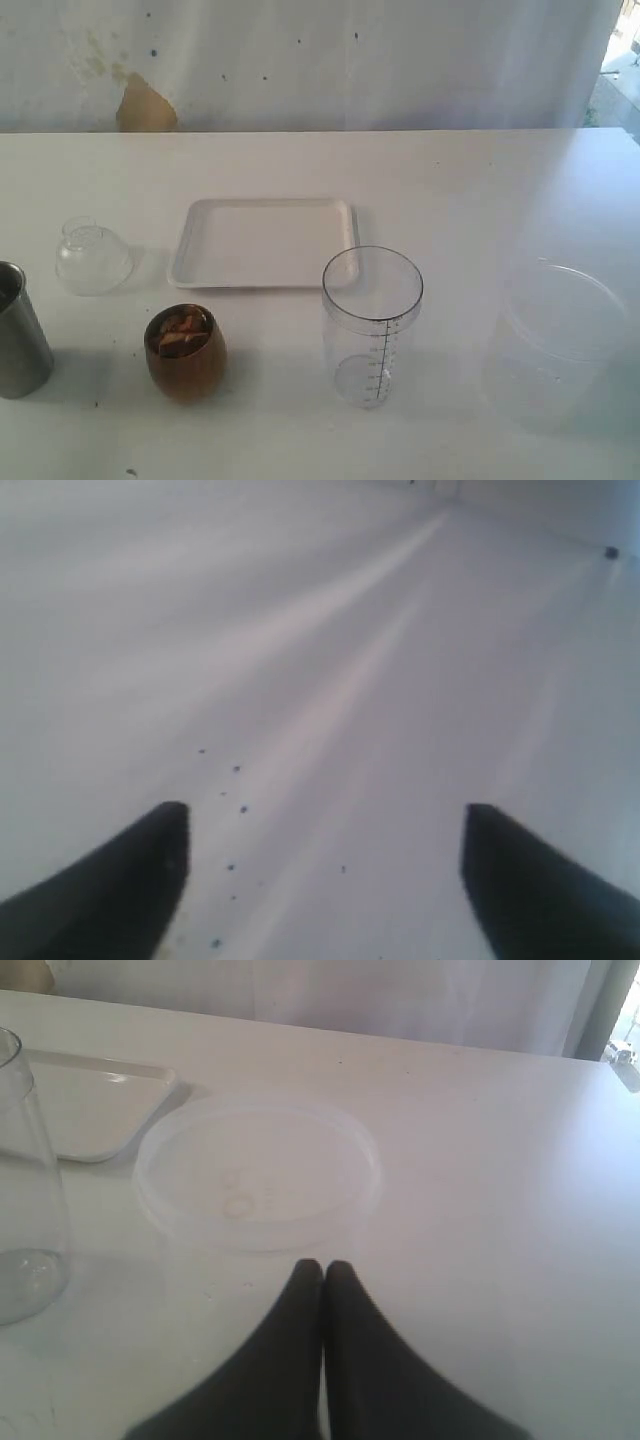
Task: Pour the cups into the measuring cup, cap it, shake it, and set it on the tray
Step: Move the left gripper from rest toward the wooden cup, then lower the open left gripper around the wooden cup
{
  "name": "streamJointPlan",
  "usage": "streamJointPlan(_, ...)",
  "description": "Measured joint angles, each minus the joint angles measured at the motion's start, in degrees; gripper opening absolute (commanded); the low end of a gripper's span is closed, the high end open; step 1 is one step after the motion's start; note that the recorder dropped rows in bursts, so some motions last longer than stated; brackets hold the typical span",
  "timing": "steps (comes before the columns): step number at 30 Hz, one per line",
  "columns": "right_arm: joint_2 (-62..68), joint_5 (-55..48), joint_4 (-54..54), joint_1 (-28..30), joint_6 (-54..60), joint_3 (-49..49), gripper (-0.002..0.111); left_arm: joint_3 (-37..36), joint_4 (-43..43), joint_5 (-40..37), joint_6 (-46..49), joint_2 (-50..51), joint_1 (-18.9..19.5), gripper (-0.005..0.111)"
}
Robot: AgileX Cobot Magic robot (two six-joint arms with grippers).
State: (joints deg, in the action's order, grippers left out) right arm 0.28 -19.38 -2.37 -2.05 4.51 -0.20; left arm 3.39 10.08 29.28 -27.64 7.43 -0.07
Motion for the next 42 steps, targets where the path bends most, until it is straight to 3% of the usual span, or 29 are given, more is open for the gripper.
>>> streamJointPlan(11, 0.00, 0.00, 0.00, 0.00, 0.00, 0.00, 0.000, 18.87, 39.91, 23.64, -30.10, 35.30, 0.00, 0.102)
streamJointPlan(14, 0.00, 0.00, 0.00, 0.00, 0.00, 0.00, 0.000, 21.68, 46.66, 28.32, -35.60, 45.12, -0.11, 0.102)
streamJointPlan(18, 0.00, 0.00, 0.00, 0.00, 0.00, 0.00, 0.000, 23.50, 49.10, 27.44, -36.70, 54.43, -1.99, 0.102)
streamJointPlan(22, 0.00, 0.00, 0.00, 0.00, 0.00, 0.00, 0.000, 26.28, 47.98, 20.61, -31.78, 57.76, -4.87, 0.102)
streamJointPlan(25, 0.00, 0.00, 0.00, 0.00, 0.00, 0.00, 0.000, 29.35, 45.55, 11.11, -28.26, 58.01, -7.44, 0.100)
streamJointPlan(30, 0.00, 0.00, 0.00, 0.00, 0.00, 0.00, 0.000, 37.65, 40.85, -16.94, -22.59, 58.13, -12.64, 0.085)
streamJointPlan(33, 0.00, 0.00, 0.00, 0.00, 0.00, 0.00, 0.000, 41.98, 39.66, -28.23, -21.32, 58.13, -14.63, 0.083)
streamJointPlan(37, 0.00, 0.00, 0.00, 0.00, 0.00, 0.00, 0.000, 43.82, 38.71, -33.54, -20.98, 58.13, -19.53, 0.082)
streamJointPlan(42, 0.00, 0.00, 0.00, 0.00, 0.00, 0.00, 0.000, 41.53, 37.75, -36.71, -21.67, 58.13, -30.14, 0.082)
